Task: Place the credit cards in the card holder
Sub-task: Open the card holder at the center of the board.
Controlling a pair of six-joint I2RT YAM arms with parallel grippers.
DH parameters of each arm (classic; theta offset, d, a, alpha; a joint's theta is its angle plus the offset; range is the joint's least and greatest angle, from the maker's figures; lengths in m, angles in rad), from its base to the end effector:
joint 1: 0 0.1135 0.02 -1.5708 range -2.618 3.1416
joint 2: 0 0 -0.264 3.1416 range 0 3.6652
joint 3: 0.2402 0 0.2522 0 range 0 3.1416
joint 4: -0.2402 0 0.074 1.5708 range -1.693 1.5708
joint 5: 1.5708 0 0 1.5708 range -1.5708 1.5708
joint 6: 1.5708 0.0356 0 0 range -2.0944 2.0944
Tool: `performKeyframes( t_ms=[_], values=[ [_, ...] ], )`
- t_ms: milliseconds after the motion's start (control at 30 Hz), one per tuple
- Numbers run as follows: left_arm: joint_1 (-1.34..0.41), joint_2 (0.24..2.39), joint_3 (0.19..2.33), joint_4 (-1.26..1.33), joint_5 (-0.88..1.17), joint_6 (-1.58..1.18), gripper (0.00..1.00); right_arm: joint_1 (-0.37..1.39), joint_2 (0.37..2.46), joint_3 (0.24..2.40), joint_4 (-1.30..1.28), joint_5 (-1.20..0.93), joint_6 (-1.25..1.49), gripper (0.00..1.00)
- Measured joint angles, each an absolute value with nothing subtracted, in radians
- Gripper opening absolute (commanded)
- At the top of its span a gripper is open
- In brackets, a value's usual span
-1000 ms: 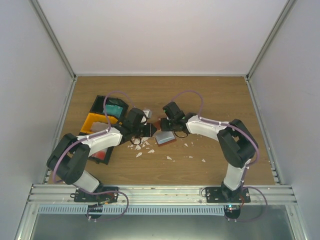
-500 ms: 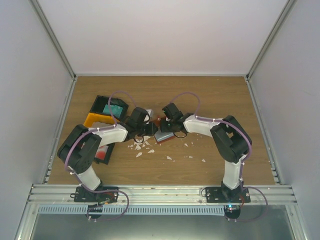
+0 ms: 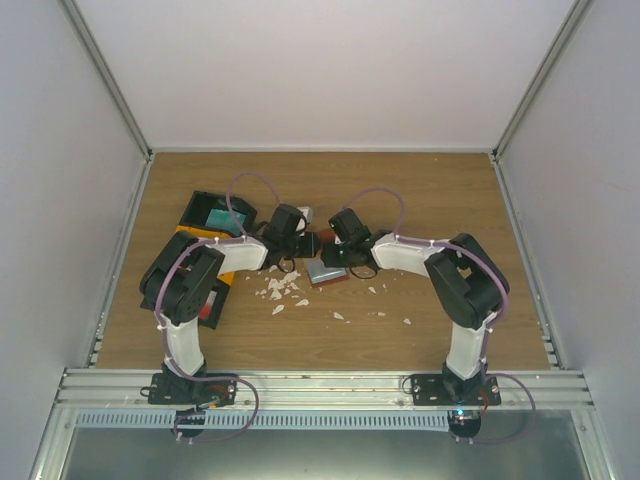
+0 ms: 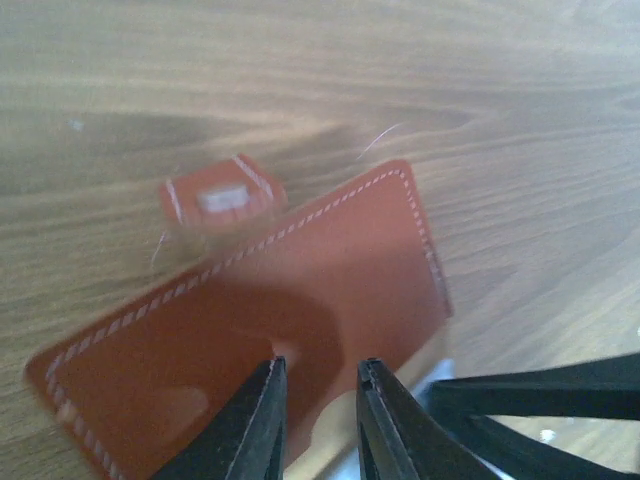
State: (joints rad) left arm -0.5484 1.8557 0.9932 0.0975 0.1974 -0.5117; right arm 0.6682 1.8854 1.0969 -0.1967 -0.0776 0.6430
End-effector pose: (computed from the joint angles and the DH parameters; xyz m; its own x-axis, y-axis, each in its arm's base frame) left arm 0.3187 -0.2029 0.1444 -0.8247 -0.0588 -0.5625 0.2616 0.8421 -0.4717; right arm 0.2946 0.2360 0.1418 -0.9141 0.0401 -0.4036 -0.1290 0.9147 0.3831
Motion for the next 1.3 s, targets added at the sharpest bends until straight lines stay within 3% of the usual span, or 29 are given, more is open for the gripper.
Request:
performKeyframes(
  t_ms=[400, 667, 1300],
  values=[
    [-0.548, 1.903, 0.975, 0.119, 0.186, -0.5, 0.15, 0.667, 1.826, 1.079, -0.24, -0.052, 0.641, 0.38],
    [-0.548, 1.905, 0.975, 0.116, 0.244, -0.449, 0.12, 0.645, 1.822, 1.09, -0.268, -0.036, 0.614, 0.33],
    [-0.585, 2.003, 1.065, 0.115, 0.499, -0.363, 0.11, 0.78, 1.644, 0.775, -0.102, -0.15, 0.838, 0.29]
  ],
)
